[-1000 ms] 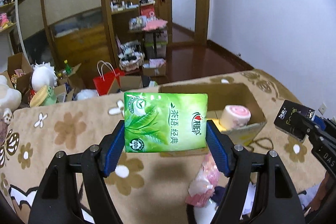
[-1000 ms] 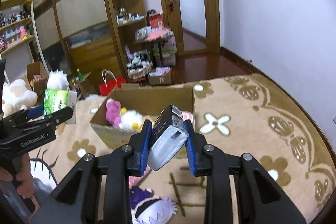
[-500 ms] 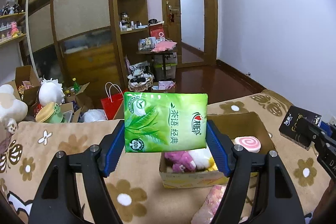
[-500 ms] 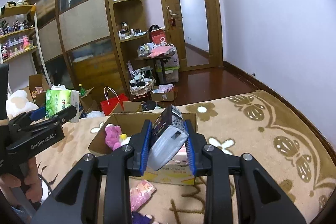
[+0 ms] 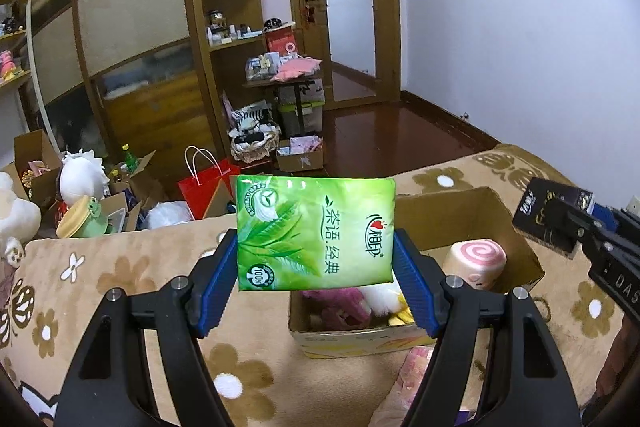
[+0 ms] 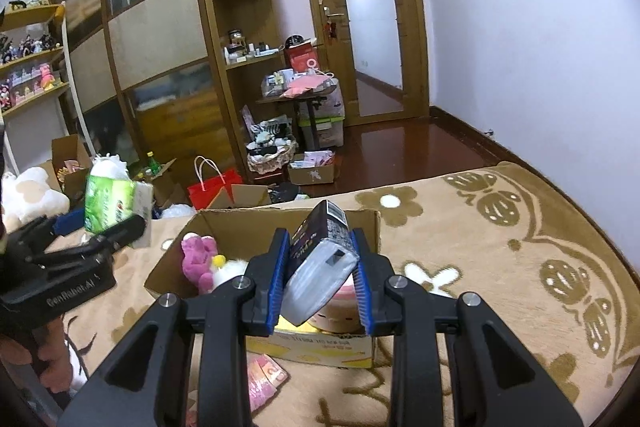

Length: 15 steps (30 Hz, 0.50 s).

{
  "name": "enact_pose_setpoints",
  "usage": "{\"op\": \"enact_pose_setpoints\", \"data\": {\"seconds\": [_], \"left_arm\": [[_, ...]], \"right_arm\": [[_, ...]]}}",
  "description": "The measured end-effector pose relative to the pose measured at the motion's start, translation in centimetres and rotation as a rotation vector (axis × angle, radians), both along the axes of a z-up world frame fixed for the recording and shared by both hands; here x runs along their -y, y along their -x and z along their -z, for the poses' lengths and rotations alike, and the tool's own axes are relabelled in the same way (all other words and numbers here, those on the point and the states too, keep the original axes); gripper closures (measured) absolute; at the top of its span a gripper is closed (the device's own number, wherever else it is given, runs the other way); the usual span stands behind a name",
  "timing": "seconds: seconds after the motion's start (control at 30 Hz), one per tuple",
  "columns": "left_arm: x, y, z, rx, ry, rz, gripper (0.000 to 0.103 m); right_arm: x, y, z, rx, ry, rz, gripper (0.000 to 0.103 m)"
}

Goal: Organize soft objects
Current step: 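Carry the tissue pack and black box over the box and release them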

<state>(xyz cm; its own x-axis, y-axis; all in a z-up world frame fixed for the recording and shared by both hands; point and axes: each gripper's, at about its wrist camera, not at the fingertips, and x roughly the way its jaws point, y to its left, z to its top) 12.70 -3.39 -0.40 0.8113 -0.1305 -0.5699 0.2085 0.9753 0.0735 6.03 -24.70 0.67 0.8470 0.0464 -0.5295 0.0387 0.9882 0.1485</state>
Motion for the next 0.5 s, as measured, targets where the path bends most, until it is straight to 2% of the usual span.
{"op": "enact_pose_setpoints", "data": {"seconds": [0.3,0.5], "left_arm": [[0.3,-1.7,1.5,-0.053,0.006,0.004,0.030],[0.1,-3.1,2.9,-0.114,0.030,0.008,0.030]], "right_arm": [[-0.2,-1.9,1.2,-0.032,-0.040,-0.051,0.071],[-1.2,-2.7,2.2,-0.054,-0.012,-0.079,0.071]]}}
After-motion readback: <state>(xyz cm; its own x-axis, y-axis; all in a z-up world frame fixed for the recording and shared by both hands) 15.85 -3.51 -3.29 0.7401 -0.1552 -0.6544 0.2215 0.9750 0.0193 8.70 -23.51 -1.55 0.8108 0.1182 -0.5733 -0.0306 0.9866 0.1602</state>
